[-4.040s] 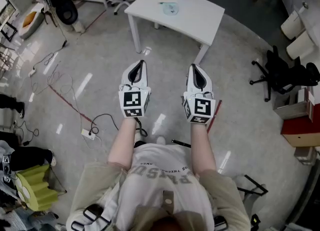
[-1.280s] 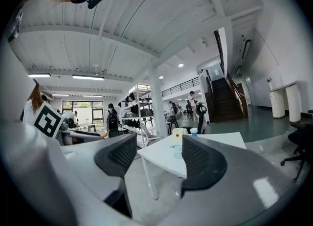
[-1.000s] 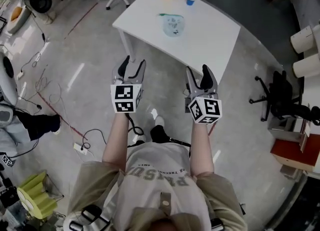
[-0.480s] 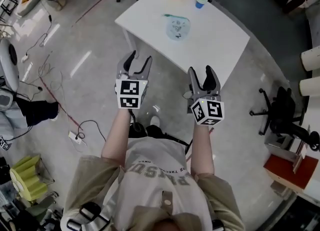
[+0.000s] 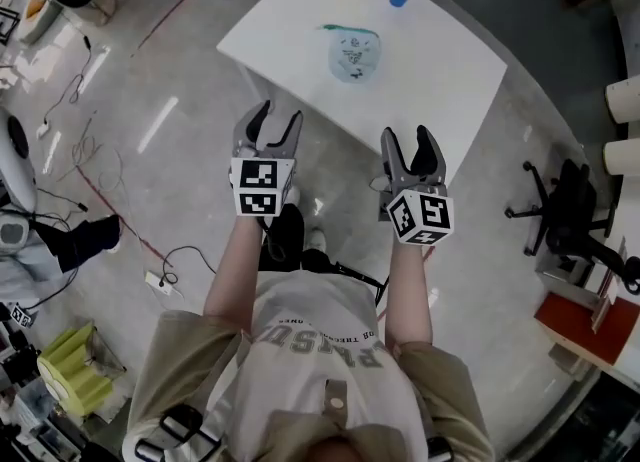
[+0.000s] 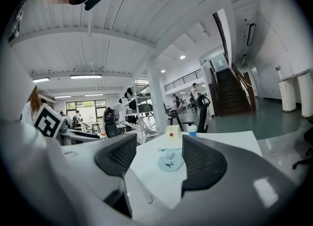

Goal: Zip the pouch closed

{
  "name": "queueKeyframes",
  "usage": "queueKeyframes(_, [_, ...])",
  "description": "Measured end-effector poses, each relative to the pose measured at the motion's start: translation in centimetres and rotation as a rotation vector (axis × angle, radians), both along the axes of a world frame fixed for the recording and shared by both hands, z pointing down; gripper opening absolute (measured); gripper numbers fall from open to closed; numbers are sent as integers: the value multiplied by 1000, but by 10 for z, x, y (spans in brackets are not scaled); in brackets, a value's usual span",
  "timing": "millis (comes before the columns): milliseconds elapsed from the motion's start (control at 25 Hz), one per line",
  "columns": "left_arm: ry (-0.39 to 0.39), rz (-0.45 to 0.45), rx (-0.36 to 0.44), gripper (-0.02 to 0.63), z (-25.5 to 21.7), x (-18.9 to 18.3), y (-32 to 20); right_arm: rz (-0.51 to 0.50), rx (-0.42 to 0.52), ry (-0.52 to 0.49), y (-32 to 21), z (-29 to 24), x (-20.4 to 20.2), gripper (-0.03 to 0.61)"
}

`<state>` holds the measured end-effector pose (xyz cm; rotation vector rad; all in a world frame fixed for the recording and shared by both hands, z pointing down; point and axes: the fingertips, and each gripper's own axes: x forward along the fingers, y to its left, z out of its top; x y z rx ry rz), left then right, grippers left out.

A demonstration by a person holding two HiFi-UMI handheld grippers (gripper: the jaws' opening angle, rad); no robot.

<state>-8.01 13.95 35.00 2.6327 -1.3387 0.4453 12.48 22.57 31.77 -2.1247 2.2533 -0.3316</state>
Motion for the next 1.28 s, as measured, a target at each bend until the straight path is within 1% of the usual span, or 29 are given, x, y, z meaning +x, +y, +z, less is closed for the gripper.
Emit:
queueKeyframes(80, [-4,20,-1,242,1,4,-22,21,-3,2,-18,1,3,265])
queueKeyframes(200, [-17,53,24,242,-6,6,-65,46,4,8,-52,-1,6,265])
queueKeyframes(360, [-13,76,54,242,-19,0,-123,86,29,8,-99,-9,2,265])
queueKeyframes(520, [-1,108,54,241,-26,2,-160,120,48,15,-129,-18,2,265])
queueKeyframes(680, [6,132,41,241,-19,6,-183,155,45,23,-145,-18,7,265])
queueKeyframes(920, [4,152,-24,238,11,19,-196,181,-16,27,-153,3,20,265])
queueKeyframes(1080, [-5,148,-56,239,26,26,-203,175,-45,24,-163,15,30,265])
queueKeyframes(1280, [-29,117,-85,239,44,32,-217,148,-74,10,-187,34,45,265])
